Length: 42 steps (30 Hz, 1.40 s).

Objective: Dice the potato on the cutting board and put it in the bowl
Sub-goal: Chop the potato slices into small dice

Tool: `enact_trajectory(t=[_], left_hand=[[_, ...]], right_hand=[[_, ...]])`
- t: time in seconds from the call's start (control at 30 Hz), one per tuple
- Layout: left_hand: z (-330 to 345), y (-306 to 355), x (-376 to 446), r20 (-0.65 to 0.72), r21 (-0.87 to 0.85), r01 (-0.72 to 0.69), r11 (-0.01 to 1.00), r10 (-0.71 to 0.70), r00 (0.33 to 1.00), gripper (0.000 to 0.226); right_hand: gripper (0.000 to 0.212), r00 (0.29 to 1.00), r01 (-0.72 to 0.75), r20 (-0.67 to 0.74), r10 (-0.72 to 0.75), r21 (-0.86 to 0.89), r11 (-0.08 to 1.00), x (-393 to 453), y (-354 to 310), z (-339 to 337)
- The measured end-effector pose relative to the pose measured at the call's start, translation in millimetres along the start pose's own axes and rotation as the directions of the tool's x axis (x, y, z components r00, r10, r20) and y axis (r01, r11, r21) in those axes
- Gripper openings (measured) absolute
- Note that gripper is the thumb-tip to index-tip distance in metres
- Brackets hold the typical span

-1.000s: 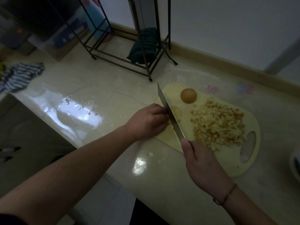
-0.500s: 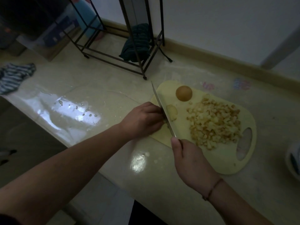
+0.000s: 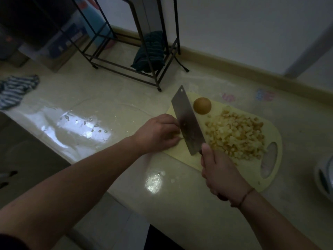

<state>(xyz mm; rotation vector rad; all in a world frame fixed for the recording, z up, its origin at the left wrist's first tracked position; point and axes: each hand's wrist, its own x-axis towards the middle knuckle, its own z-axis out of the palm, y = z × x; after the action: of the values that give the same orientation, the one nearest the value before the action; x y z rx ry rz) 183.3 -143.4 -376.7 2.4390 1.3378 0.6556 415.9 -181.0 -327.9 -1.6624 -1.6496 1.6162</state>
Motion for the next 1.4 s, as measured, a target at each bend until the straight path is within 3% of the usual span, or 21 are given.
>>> enact_trajectory(t=[0.1, 0.27, 0.43, 0.6, 0.73, 1.03, 1.2, 1.27, 1.4], left_hand=[[-3.0, -1.9, 1.0, 0.006, 0.004, 0.004, 1.000, -0.005, 1.000, 0.019], [-4.1, 0.6, 0.4, 0.035, -0.006, 0.017, 1.000, -0.016, 0.999, 0.025], [-3.3, 1.2, -3.0, 0.021, 0.019, -0.005, 1.000, 0.005, 1.000, 0.022], [-0.3, 2.9, -12.2, -0.055, 0.062, -0.021, 0.998, 0.025, 0.998, 0.021], [1.2, 3.4, -16.4, -0.045, 0.065, -0.014, 0.998, 0.016, 0.999, 0.018], [1.2, 8.2, -14.6, -0.071, 0.080, 0.020, 0.997, -0.015, 0.997, 0.014], [-3.2, 12.7, -10.0, -0.167, 0.013, 0.243, 0.970, -0.237, 0.957, 0.030], [-3.8, 14.7, -1.4, -0.128, 0.047, 0.318, 0.947, -0.310, 0.942, 0.037], [-5.5, 15.4, 9.3, -0.034, 0.101, 0.257, 0.961, -0.255, 0.966, 0.026]], right_hand=[[0.055, 0.997, 0.071, -0.015, -0.073, -0.093, 0.993, 8.7, -5.9, -1.0], [0.054, 0.997, -0.062, 0.048, 0.059, 0.058, 0.996, 2.0, -5.4, -17.0], [0.068, 0.995, 0.104, 0.011, -0.103, -0.086, 0.991, -2.1, -8.7, -8.9], [0.062, 0.974, 0.214, -0.035, -0.224, -0.190, 0.958, -13.7, -14.6, -2.3], [0.053, 0.970, 0.227, -0.030, -0.242, -0.250, 0.941, -14.6, -8.6, 5.6], [0.055, 0.966, 0.226, -0.074, -0.249, -0.230, 0.947, -24.2, -4.7, 6.9], [0.059, 0.970, 0.187, -0.115, -0.213, -0.202, 0.961, -24.4, -8.0, -1.9], [0.058, 0.974, 0.167, -0.118, -0.193, -0.206, 0.964, -23.9, -7.9, -4.7], [0.060, 0.980, 0.140, -0.117, -0.163, -0.184, 0.973, -27.0, -7.8, -7.5]])
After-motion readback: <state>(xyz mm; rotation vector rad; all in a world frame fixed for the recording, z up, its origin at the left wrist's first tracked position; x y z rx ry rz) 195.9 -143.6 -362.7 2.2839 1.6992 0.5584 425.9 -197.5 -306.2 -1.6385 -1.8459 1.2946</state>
